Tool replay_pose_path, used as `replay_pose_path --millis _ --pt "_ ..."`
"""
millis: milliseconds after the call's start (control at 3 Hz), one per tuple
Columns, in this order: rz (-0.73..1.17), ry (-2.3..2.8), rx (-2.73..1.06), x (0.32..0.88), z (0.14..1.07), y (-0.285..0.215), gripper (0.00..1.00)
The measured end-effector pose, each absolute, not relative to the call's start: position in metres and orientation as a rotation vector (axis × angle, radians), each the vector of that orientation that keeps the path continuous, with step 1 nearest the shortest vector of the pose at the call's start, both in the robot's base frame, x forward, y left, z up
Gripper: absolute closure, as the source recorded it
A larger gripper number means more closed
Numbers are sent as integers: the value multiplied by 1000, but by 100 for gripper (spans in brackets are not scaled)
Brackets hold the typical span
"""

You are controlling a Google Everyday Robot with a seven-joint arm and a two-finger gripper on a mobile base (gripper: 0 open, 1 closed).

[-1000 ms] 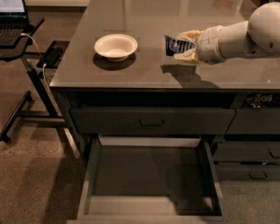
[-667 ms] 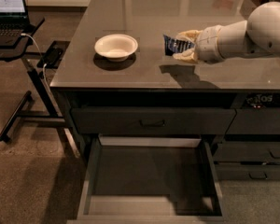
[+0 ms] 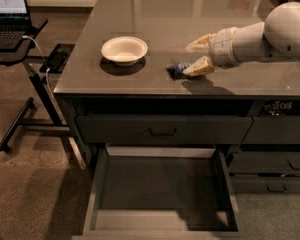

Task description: Pick rxbar blueberry from middle drawer and place on counter

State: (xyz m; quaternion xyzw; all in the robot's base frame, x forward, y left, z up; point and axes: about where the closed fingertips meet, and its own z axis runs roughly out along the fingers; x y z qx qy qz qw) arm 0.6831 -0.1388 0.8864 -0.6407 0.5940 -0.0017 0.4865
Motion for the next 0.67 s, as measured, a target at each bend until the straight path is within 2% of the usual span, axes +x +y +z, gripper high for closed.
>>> replay_pose_path --millis 333,667 --pt "-4 1445 -1559 683 886 -139 0" --pt "-4 1445 -1559 683 886 -139 0"
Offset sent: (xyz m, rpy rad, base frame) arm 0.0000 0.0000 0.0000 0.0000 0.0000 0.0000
